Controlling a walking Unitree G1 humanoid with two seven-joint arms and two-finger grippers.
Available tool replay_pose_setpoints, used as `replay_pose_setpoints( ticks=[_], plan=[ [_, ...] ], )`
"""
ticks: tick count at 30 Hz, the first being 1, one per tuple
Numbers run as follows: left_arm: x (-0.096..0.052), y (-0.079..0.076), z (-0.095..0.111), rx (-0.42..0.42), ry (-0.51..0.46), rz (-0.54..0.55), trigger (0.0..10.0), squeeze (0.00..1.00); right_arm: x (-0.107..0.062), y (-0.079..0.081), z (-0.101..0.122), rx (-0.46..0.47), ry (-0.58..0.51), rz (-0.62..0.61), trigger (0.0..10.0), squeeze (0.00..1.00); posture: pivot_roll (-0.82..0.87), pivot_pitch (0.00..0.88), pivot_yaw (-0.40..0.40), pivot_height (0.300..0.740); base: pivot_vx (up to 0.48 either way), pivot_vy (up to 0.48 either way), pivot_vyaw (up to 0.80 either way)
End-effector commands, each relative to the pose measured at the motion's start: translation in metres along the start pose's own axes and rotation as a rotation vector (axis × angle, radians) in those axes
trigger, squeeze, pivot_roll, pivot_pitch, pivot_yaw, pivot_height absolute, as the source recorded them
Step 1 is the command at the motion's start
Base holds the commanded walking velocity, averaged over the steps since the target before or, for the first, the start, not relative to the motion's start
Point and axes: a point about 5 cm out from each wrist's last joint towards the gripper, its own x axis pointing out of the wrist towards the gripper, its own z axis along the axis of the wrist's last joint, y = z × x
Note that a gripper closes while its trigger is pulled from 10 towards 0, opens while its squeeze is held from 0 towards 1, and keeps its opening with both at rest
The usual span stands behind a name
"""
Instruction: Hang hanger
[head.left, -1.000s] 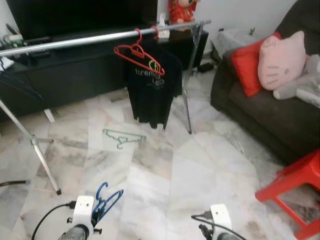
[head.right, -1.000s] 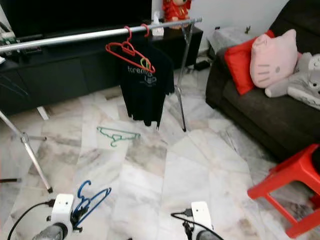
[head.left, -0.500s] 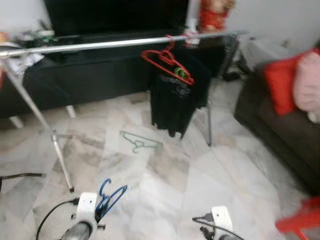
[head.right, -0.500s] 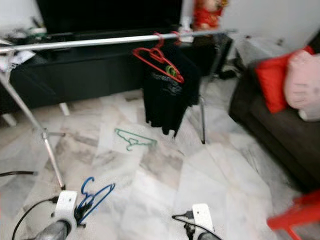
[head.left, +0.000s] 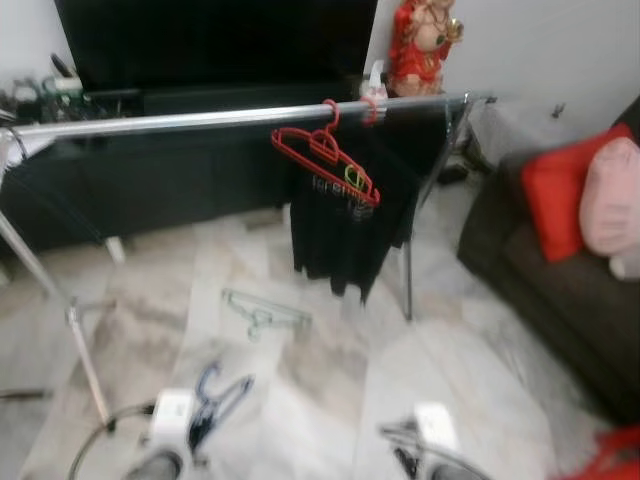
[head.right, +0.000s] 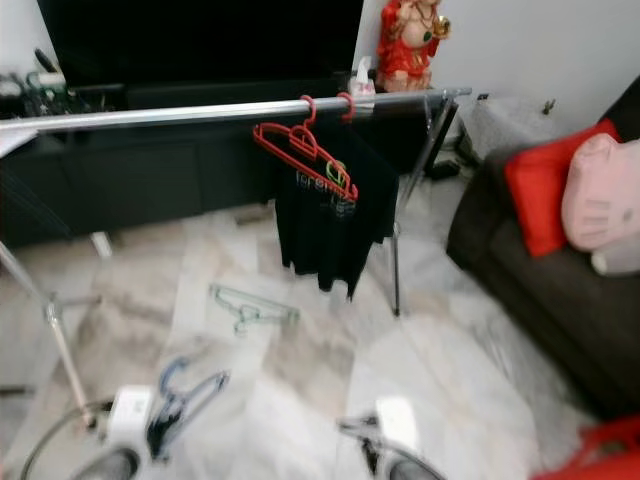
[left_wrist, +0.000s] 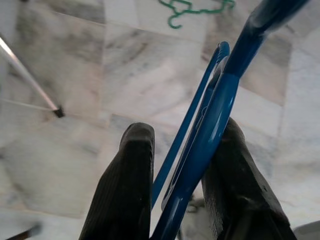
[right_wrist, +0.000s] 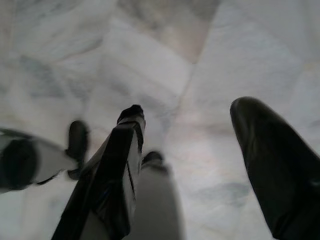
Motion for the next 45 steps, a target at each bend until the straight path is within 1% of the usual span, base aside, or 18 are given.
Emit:
replay_pose_setpoints(
  ticks=[1, 4, 6, 11, 14, 24, 28, 29, 33, 41, 45],
  plan=[
    [0.0016, -0.0109, 0.0005, 0.003, -0.002, -0.027, 10.0, 0.00, -0.0029, -0.0144, -0.0065, -0.010, 0.026, -0.034, 10.0, 0.00, 0.03, 0.062, -0.106, 0.740, 0.382, 0.000, 0.00],
    [0.0015, -0.0105, 0.0000, 0.003, -0.001, -0.022, 10.0, 0.00, -0.0026, -0.0132, -0.0058, -0.024, 0.025, -0.026, 10.0, 0.00, 0.03, 0.062, -0.106, 0.740, 0.379, 0.000, 0.00],
    [0.0014, -0.0097, -0.0003, 0.002, -0.001, -0.014, 10.0, 0.00, -0.0026, -0.0131, -0.0056, -0.050, 0.026, -0.020, 10.0, 0.00, 0.03, 0.063, -0.109, 0.740, 0.382, 0.000, 0.80],
    [0.0012, -0.0088, 0.0001, -0.004, -0.009, 0.001, 10.0, 0.00, -0.0030, -0.0155, -0.0073, -0.036, 0.037, -0.042, 10.0, 0.00, 0.03, 0.064, -0.109, 0.740, 0.379, 0.000, 0.73],
    [0.0023, -0.0098, 0.0028, -0.008, -0.017, 0.000, 10.0, 0.00, -0.0029, -0.0152, -0.0072, -0.019, 0.039, -0.039, 10.0, 0.00, 0.02, 0.061, -0.108, 0.740, 0.382, 0.000, 0.00],
    [0.0040, -0.0118, 0.0056, -0.011, -0.021, 0.007, 10.0, 0.00, -0.0031, -0.0160, -0.0074, -0.032, 0.041, -0.043, 10.0, 0.00, 0.03, 0.056, -0.108, 0.740, 0.379, 0.000, 0.00],
    [0.0043, -0.0130, 0.0056, -0.015, -0.020, 0.008, 10.0, 0.00, -0.0033, -0.0172, -0.0074, -0.046, 0.041, -0.049, 10.0, 0.00, 0.02, 0.056, -0.107, 0.740, 0.382, 0.000, 0.80],
    [0.0044, -0.0136, 0.0056, -0.015, -0.019, 0.008, 10.0, 0.00, -0.0034, -0.0175, -0.0081, -0.032, 0.045, -0.051, 10.0, 0.00, 0.02, 0.056, -0.107, 0.740, 0.379, 0.000, 0.80],
    [0.0045, -0.0138, 0.0056, -0.018, -0.019, 0.011, 10.0, 0.00, -0.0035, -0.0178, -0.0084, -0.032, 0.047, -0.052, 10.0, 0.00, 0.02, 0.056, -0.107, 0.740, 0.381, 0.000, 0.50],
    [0.0048, -0.0133, 0.0058, -0.021, -0.018, 0.027, 10.0, 0.00, -0.0037, -0.0188, -0.0092, -0.004, 0.046, -0.064, 10.0, 0.00, 0.03, 0.036, -0.106, 0.740, 0.379, 0.000, 0.00],
    [0.0054, -0.0133, 0.0068, -0.030, -0.018, 0.035, 10.0, 0.00, -0.0036, -0.0186, -0.0085, -0.029, 0.043, -0.062, 10.0, 0.00, 0.03, 0.025, -0.104, 0.740, 0.379, 0.000, 0.16]
  ],
)
